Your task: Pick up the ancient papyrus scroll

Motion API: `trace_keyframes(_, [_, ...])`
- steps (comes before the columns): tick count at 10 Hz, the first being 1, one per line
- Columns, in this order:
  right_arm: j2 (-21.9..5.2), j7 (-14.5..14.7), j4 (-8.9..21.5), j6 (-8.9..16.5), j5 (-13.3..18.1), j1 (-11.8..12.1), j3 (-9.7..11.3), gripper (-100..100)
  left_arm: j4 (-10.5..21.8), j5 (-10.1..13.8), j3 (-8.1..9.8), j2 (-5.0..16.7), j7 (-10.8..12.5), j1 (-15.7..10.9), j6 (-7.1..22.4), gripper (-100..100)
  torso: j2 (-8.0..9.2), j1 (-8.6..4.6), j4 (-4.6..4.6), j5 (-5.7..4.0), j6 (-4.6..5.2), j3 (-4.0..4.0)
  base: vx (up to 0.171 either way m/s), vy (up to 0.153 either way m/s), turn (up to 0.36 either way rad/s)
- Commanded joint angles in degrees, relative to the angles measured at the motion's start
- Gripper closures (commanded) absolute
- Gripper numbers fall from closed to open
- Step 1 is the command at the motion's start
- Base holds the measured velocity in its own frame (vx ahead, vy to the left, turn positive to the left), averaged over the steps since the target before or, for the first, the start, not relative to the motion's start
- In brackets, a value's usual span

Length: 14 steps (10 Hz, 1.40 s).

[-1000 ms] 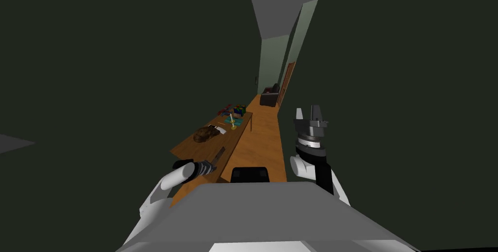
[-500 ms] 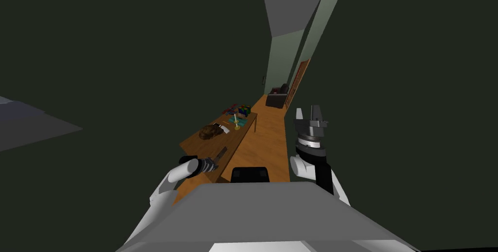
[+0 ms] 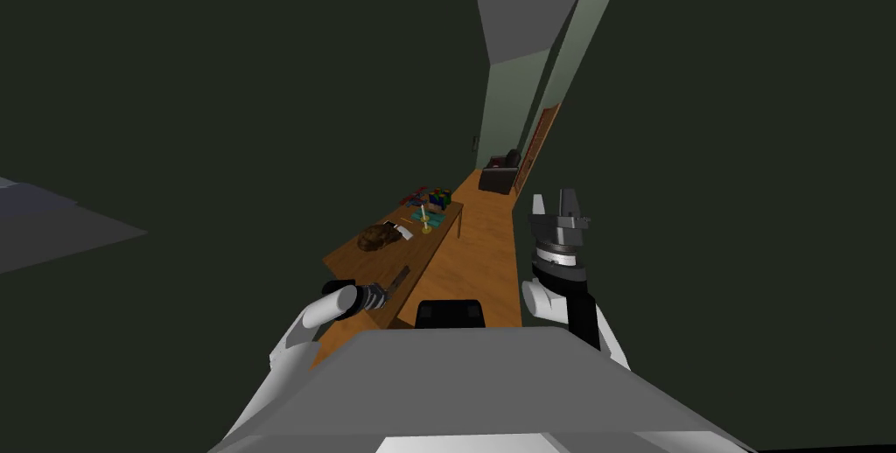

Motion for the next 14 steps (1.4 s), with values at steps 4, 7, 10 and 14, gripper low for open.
trace_keyframes(4, [0.0,0.0,0.0,0.0,0.0,0.0,0.0,0,-2.3,-0.6,2.17,-1.3,3.1,2.8,-0.4,100,0.26,0.23,0.05,0.04,0.08,0.14,-0.056,0.04,-0.194])
trace_keyframes(7, [0.0,0.0,0.0,0.0,0.0,0.0,0.0,0,-6.0,-1.4,5.66,-3.6,8.0,7.3,-1.0,100,0.57,0.38,0.12,0.06,0.08,0.32,-0.143,0.089,-0.474])
trace_keyframes(10, [0.0,0.0,0.0,0.0,0.0,0.0,0.0,0,-8.4,-2.0,7.99,-5.0,11.4,10.3,-1.5,100,0.29,0.34,0.09,0.07,0.05,0.19,-0.09,0.056,-0.361])
trace_keyframes(14, [0.0,0.0,0.0,0.0,0.0,0.0,0.0,0,-11.6,-3.0,10.6,-6.8,15.4,13.6,-1.7,100,0.39,0.29,0.1,0.06,0.02,0.24,-0.1,0.026,-0.367])
